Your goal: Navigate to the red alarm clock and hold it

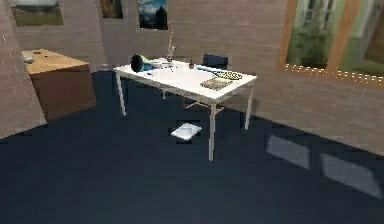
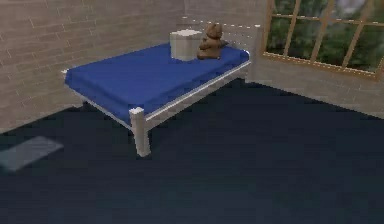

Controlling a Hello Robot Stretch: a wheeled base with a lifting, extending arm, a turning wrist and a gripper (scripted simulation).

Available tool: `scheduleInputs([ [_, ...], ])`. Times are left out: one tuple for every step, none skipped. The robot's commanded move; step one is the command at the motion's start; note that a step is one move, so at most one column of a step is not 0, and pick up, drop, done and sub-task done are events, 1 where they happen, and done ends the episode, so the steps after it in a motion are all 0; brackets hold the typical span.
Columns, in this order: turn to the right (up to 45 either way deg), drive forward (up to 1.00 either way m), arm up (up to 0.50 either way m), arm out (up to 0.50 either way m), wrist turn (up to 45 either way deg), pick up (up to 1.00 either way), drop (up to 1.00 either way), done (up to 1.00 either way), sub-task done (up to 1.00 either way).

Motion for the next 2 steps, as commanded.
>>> scheduleInputs([
  [-33.0,0.0,0.0,0.0,0.0,0.0,0.0,0.0,0.0],
  [0.0,1.0,0.0,0.0,0.0,0.0,0.0,0.0,0.0],
])
